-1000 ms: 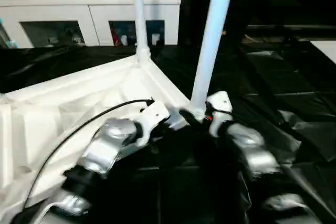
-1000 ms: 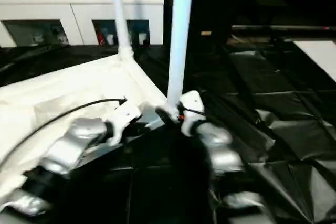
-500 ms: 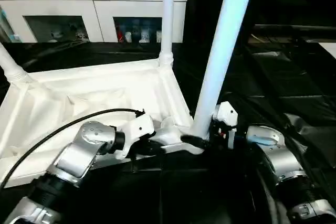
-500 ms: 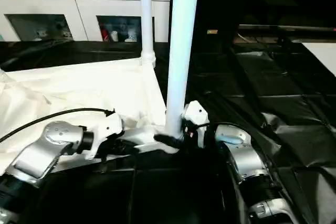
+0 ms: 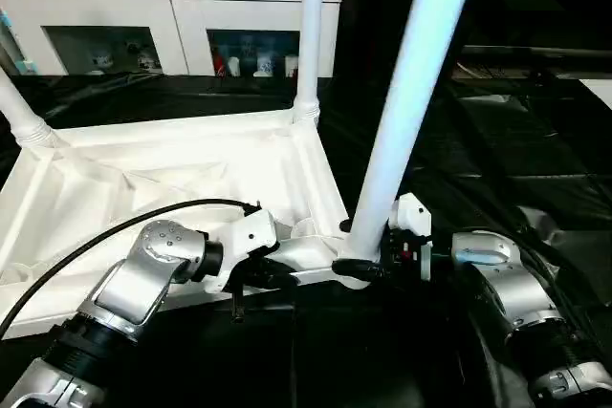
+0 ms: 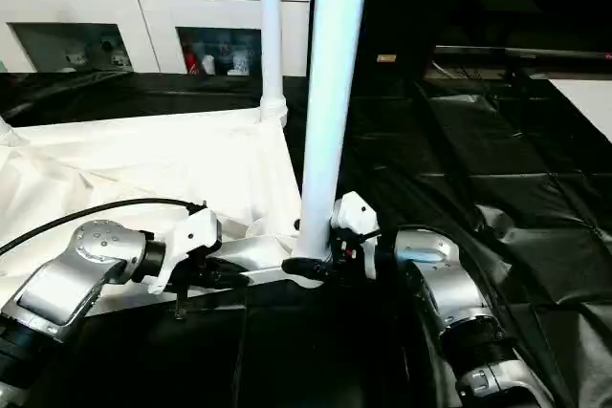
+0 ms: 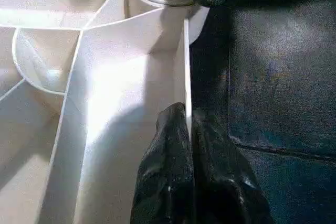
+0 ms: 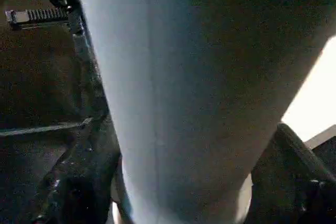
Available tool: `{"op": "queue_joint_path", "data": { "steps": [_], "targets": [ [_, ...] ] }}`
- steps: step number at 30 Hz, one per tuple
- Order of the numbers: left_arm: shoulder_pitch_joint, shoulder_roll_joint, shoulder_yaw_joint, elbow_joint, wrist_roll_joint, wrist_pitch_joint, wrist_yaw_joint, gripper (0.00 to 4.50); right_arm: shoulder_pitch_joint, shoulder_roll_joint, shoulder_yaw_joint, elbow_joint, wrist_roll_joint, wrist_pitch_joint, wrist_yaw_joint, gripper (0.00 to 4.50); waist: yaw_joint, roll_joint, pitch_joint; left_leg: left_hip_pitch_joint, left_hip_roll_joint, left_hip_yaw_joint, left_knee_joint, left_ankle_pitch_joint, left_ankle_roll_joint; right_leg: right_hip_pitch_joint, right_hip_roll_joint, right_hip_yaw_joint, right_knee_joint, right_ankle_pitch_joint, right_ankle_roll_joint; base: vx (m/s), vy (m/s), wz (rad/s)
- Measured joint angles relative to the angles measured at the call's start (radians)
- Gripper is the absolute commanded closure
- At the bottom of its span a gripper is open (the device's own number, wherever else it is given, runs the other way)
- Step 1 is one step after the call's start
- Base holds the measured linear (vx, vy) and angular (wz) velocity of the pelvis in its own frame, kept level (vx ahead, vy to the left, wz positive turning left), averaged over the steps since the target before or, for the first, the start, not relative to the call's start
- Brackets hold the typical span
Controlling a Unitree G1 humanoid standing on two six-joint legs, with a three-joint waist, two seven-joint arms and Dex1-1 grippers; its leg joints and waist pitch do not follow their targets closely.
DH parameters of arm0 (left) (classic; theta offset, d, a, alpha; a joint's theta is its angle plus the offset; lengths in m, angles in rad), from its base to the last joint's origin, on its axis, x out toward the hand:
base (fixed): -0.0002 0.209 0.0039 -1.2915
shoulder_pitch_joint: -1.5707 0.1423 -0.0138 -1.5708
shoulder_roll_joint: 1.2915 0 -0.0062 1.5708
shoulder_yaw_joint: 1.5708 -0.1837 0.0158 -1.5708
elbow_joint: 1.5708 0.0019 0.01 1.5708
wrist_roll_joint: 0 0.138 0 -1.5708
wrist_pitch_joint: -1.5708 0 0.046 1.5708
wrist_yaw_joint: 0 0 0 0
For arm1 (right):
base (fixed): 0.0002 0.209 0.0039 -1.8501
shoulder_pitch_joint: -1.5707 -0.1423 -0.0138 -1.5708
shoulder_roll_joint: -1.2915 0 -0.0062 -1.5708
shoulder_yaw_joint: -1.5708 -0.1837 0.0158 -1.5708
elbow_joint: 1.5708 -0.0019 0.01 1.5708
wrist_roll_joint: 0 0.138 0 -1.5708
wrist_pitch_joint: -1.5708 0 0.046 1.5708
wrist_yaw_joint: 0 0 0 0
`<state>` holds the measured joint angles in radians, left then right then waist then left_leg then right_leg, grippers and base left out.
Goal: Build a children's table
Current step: Rotate leg to tighten
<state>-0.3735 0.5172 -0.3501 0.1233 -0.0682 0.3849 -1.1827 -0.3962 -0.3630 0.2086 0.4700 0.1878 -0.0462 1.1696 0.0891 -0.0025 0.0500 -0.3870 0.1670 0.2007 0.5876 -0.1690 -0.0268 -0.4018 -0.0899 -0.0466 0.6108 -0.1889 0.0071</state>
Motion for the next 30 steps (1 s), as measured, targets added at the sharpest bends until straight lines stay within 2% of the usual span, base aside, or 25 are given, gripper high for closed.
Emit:
{"op": "queue_joint_path", "data": {
  "steps": [4,18,24,30],
  "targets": [
    [0.000,0.000,0.000,0.000,0.000,0.000,0.000,4.50,0.000,0.000,0.001,0.000,0.002,0.005,0.004,1.75,0.000,0.000,0.000,0.000,0.000,0.000,0.000,0.000,0.000,0.000,0.000,0.000,0.000,0.000,0.000,0.000,0.000,0.00],
    [0.000,0.001,0.001,0.003,-0.002,0.003,0.008,4.50,0.002,0.015,-0.004,0.003,0.004,0.016,-0.020,1.83,0.000,-0.001,-0.001,0.001,0.000,0.000,0.001,0.000,0.000,0.001,0.000,0.000,0.001,0.001,-0.001,0.000,0.000,0.00],
    [-0.048,-0.112,0.022,0.095,0.045,0.008,0.173,4.50,-0.028,0.126,-0.085,0.088,-0.021,0.044,-0.304,1.83,-0.005,0.001,-0.001,0.005,-0.001,0.000,0.001,0.000,0.000,0.003,0.000,0.001,0.000,0.001,-0.002,0.000,0.000,0.00],
    [-0.112,-0.268,0.043,0.185,0.086,0.108,0.383,4.50,-0.080,0.259,-0.160,0.172,-0.074,0.076,-0.682,1.83,-0.006,0.004,-0.003,0.011,-0.002,0.000,0.001,0.000,0.000,0.006,-0.001,0.001,-0.001,-0.001,0.001,0.000,0.000,0.00]
  ]
}}
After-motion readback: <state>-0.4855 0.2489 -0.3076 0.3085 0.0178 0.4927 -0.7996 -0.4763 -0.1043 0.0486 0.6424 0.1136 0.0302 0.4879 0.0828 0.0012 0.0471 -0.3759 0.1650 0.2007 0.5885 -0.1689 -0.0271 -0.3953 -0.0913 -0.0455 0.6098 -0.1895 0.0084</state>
